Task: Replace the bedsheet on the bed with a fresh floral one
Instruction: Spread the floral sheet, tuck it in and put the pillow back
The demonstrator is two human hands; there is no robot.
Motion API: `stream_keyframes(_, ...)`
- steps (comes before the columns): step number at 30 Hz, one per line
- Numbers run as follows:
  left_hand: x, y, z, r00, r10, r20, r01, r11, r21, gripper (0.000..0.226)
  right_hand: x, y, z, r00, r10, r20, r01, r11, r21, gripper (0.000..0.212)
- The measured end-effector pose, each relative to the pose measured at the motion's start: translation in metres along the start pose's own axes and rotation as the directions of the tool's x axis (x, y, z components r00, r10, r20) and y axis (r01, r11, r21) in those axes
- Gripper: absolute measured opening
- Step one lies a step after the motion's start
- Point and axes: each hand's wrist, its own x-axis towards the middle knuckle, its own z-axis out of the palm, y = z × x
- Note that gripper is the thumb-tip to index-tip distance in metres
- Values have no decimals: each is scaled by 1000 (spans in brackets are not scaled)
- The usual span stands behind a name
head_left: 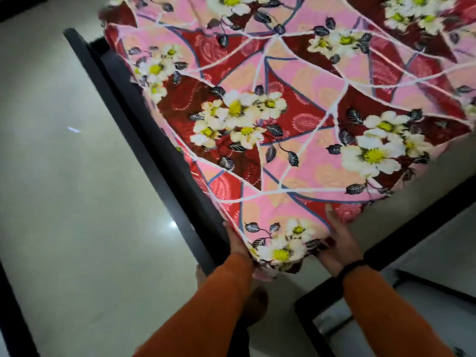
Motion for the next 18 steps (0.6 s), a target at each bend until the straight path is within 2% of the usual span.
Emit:
stream_keyframes(3, 17, 5, -3, 994, 72, 78, -69, 997, -40, 91, 8, 6, 5, 998, 33, 54, -37, 997, 70, 72)
stream_keyframes(6, 23, 8, -7, 983, 88, 160, -80, 995, -55, 88, 18, 17, 20, 999, -4, 46, 5, 1000, -30, 70)
stream_keyframes(9, 24, 12, -11, 996, 50, 69, -49, 998, -28, 83, 26, 19, 17, 1000, -23, 14, 24, 989, -149, 66)
stream_keyframes(11, 24, 14, -11, 999, 33, 31, -33, 999, 17, 78, 16, 13, 17, 1000, -22, 2, 22, 995, -93, 65)
stream_keyframes(13, 19, 14, -14, 995, 9, -101, 3, 993, 122, 76, 5, 9, 11, 999, 25, -45, -28, 997, -66, 63)
stream_keyframes(15, 15, 12, -33, 957, 23, -289, 29, 984, 177, 77, -2, 6, 9, 987, 73, -146, -72, 997, 12, 72)
stream_keyframes(17, 4, 8, -53, 937, 54, -346, 35, 969, 245, 89, -7, 9, 7, 934, 132, -333, -96, 988, 124, 76)
stream_keyframes(18, -8, 6, -58, 928, 103, -358, 14, 951, 309, 88, -11, 10, 5, 905, 168, -392, -104, 978, 179, 69)
